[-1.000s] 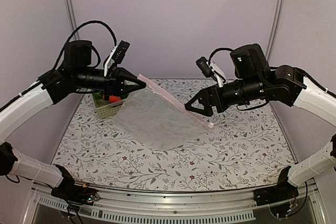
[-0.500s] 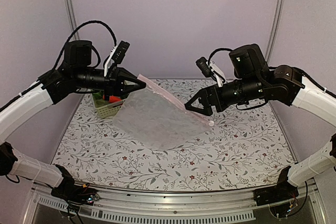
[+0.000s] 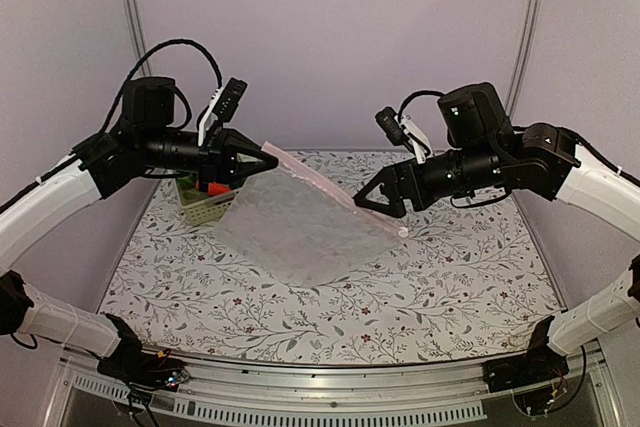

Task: Place the food in the zip-top bag and seal the zipper
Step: Pass from the left arm to the right

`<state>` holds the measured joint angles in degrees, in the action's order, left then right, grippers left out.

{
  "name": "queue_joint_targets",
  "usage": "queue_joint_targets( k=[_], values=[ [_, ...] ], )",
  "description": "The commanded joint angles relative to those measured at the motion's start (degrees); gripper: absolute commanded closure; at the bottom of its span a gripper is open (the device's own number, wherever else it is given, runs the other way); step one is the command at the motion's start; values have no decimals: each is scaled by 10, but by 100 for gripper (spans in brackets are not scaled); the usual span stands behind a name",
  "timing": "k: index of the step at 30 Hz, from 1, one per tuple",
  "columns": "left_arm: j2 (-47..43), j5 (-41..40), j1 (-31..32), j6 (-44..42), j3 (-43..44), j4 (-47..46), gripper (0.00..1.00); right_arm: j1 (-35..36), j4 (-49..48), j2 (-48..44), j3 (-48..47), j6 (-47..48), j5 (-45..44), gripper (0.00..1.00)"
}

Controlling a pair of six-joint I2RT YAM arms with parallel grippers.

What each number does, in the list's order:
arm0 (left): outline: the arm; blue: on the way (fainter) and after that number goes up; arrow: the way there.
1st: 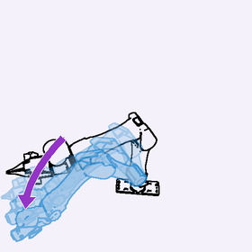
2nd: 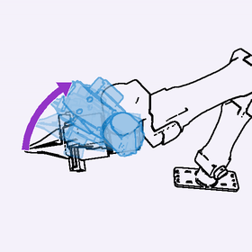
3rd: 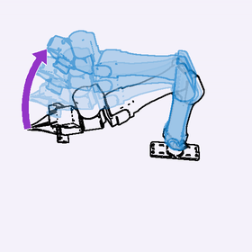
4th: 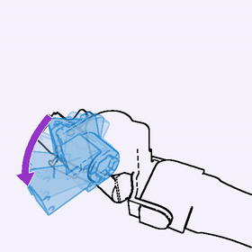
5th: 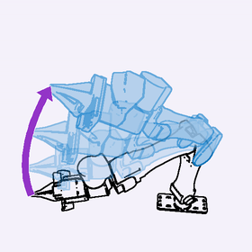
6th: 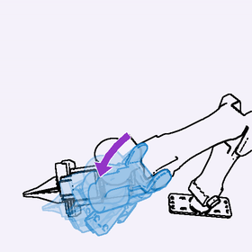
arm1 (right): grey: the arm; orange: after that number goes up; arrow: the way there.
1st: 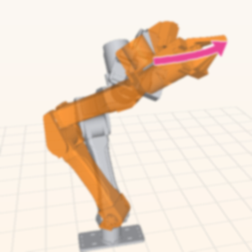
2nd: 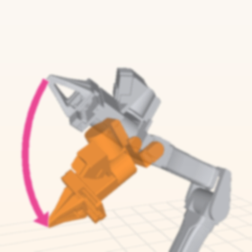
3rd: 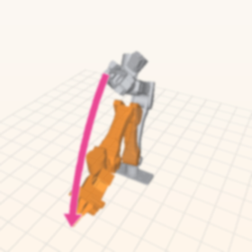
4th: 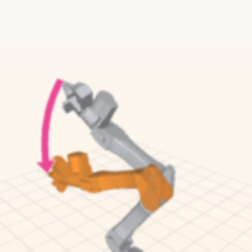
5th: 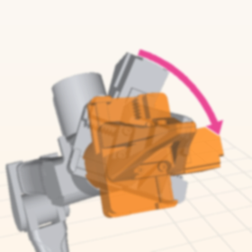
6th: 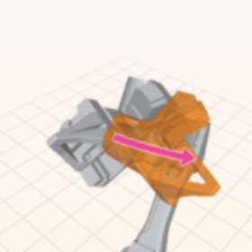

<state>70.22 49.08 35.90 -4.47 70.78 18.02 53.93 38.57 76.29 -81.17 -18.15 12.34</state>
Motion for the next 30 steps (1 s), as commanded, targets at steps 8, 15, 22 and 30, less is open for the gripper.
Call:
queue_joint_targets(
  k=[8, 15, 22, 30],
  values=[
    [-3, 3, 8, -7, 12, 13, 100, -8, -2, 0, -8, 1, 7, 18],
    [-3, 2, 8, -8, 12, 14, 100, -10, -7, -5, -18, 0, 13, 18],
    [-1, 0, 8, -8, 13, 14, 100, -10, -7, 12, -5, 1, 48, 18],
    [-1, -3, 8, -11, 14, 17, 100, -10, -7, 20, 2, 5, 81, 18]
  ],
)
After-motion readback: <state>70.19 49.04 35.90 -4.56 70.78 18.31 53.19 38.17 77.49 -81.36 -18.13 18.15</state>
